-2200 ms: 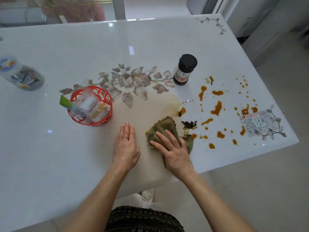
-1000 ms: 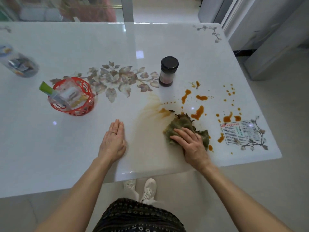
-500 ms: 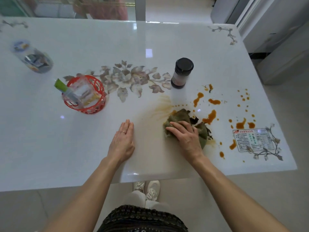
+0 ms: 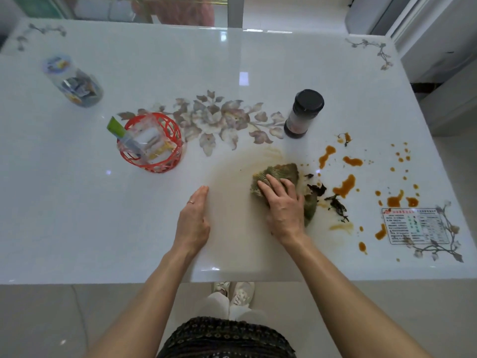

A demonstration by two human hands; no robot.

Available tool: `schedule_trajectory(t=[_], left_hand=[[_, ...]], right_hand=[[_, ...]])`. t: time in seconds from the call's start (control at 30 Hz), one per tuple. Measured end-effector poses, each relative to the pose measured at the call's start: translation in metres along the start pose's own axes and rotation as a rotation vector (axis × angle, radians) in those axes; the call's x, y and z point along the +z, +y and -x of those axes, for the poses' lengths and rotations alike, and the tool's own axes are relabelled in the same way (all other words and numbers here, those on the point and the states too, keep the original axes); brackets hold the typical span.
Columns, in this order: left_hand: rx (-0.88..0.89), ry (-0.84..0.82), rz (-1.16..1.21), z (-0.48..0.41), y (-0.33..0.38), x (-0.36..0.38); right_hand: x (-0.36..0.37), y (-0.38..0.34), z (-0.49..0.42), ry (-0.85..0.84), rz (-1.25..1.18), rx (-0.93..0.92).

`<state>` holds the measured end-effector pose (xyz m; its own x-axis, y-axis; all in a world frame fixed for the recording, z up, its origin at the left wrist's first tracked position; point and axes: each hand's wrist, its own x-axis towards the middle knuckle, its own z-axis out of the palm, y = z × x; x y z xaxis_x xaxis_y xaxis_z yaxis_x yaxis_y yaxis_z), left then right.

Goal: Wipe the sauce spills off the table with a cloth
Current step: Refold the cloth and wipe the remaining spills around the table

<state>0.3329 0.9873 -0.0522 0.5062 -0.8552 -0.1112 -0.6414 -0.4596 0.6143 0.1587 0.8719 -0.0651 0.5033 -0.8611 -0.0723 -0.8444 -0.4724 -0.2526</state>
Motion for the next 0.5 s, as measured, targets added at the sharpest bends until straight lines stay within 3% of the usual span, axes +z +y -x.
schedule_trajectory(t=[0.1,0.23,0.33,0.43,0.5], left_hand=[[0.000,0.029,-0.002,0.000,-0.001,0.003],[-0.004,0.045,0.010,-0.001,0.003,0.004],[-0.022,0.073,-0.007,-0.007,-0.002,-0.001],[-0.063,0.105,0.015,-0.011,-0.002,-0.002],[-0.072,0.114,0.022,-0.012,0.000,-0.002]], right_hand=[[0.011,-0.031,0.014,0.102,-0.081,-0.108],[0.020,-0.073,0.006,-0.040,-0.015,-0.334],[0.013,-0.062,-0.029,-0.199,0.073,-0.240],[0.005,-0.043,-0.038,-0.174,0.084,-0.033],[0.003,-0.045,-0.026,-0.155,0.072,0.009]])
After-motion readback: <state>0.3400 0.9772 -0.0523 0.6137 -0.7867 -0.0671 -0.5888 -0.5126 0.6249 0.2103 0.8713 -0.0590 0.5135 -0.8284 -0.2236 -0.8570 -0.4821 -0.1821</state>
